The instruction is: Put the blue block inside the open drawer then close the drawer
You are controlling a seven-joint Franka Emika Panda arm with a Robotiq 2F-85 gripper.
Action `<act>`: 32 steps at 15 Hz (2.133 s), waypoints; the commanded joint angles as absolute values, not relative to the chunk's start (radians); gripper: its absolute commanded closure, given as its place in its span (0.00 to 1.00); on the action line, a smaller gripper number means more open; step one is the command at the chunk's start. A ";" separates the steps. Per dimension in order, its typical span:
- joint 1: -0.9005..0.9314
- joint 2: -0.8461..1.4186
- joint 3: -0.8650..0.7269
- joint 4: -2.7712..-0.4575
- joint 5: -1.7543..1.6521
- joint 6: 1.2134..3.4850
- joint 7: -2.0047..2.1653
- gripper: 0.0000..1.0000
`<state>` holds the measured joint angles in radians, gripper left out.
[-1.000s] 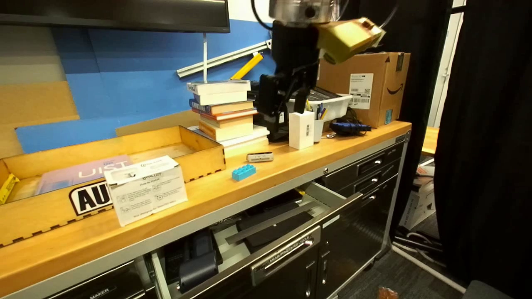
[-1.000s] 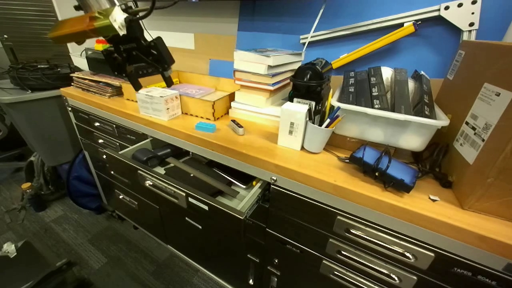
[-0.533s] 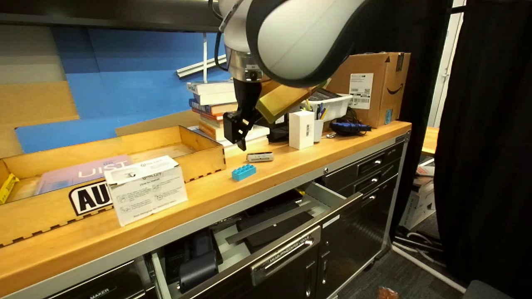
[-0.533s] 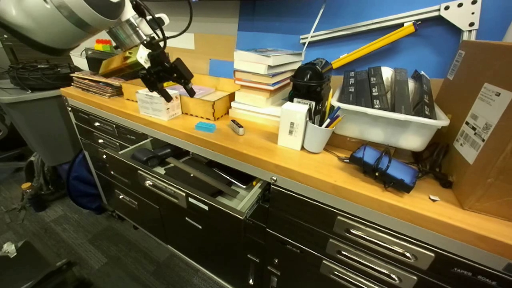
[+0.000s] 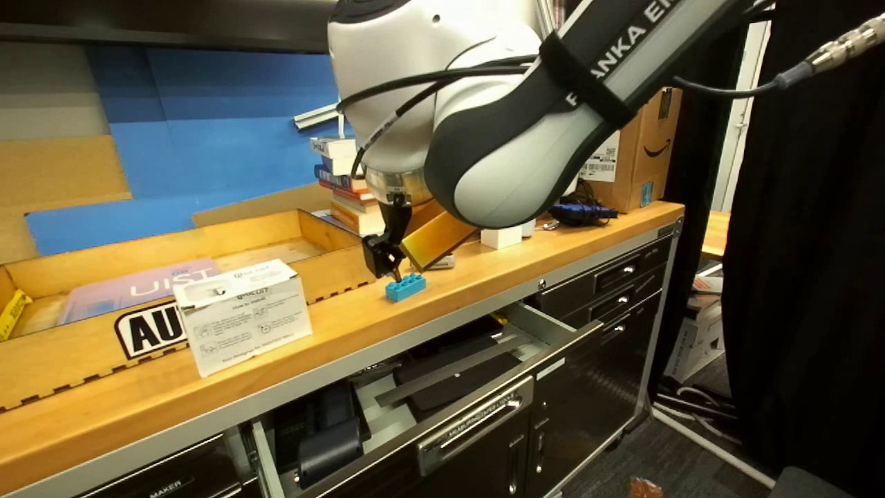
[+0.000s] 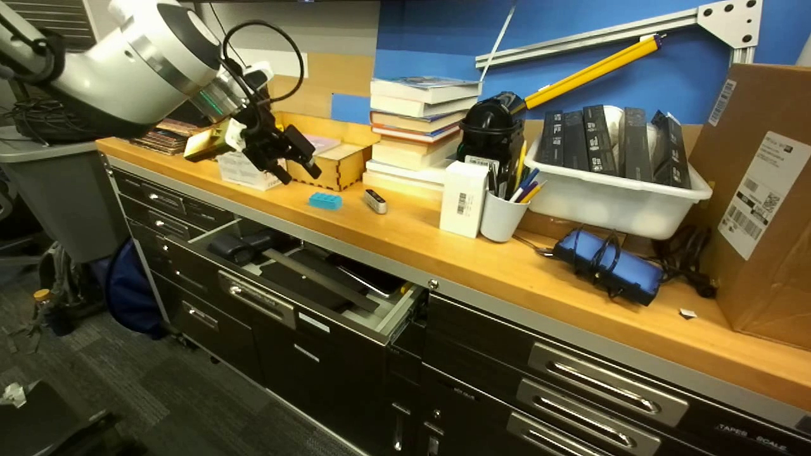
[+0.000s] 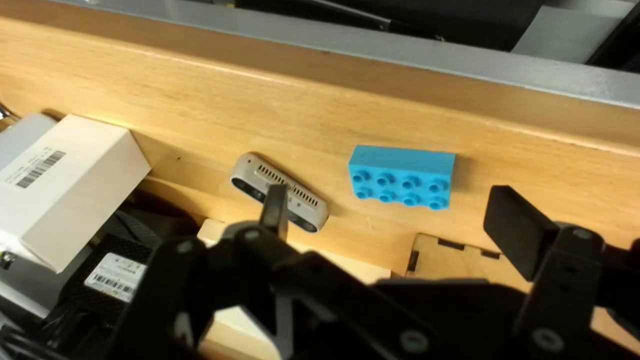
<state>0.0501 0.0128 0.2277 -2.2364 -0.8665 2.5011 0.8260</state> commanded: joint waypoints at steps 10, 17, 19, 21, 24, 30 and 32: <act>0.122 0.177 0.151 -2.158 -0.611 2.648 0.638 0.00; 0.153 0.162 0.121 -2.187 -0.523 2.618 0.554 0.00; 0.154 0.169 0.117 -2.176 -0.513 2.621 0.551 0.00; 0.157 0.186 0.104 -2.145 -0.485 2.608 0.516 0.00; 0.145 0.205 0.097 -2.099 -0.403 2.581 0.411 0.00; 0.141 0.267 0.066 -1.963 -0.324 2.511 0.278 0.00; 0.141 0.291 0.056 -1.921 -0.327 2.478 0.248 0.00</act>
